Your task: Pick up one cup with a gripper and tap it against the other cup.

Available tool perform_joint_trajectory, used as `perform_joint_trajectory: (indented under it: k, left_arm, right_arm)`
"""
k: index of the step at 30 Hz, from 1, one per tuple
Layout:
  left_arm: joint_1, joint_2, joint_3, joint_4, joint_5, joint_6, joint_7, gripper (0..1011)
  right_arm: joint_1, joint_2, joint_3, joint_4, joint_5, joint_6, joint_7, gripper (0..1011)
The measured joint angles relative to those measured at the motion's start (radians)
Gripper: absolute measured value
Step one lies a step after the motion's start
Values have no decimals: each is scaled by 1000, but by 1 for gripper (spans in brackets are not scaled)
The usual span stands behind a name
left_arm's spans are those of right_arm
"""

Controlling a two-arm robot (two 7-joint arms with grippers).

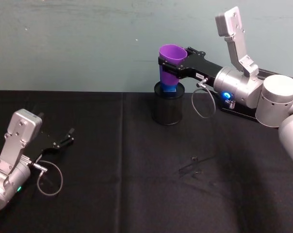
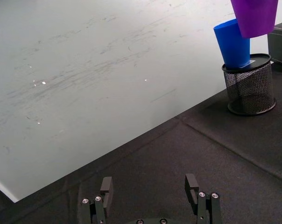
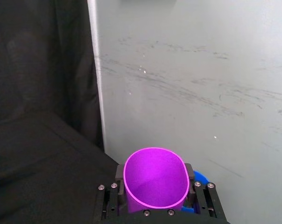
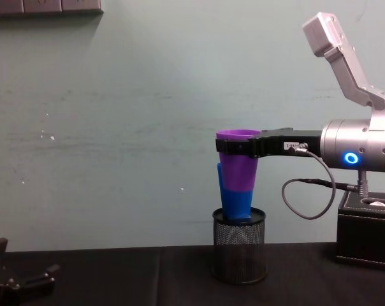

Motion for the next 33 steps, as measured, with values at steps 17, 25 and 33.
perform_joint_trajectory:
  k: [17, 25, 33]
  left_arm:
    - [0, 0, 0, 0, 0, 0, 0, 1011]
    - [0, 0, 0, 0, 0, 0, 0, 1011]
    - [0, 0, 0, 0, 0, 0, 0, 1011]
  right_arm:
    - [21, -24, 17, 51, 1, -4, 6, 724]
    - [23, -25, 21, 55, 1, -6, 13, 724]
    - [20, -25, 22, 53, 3, -4, 22, 724]
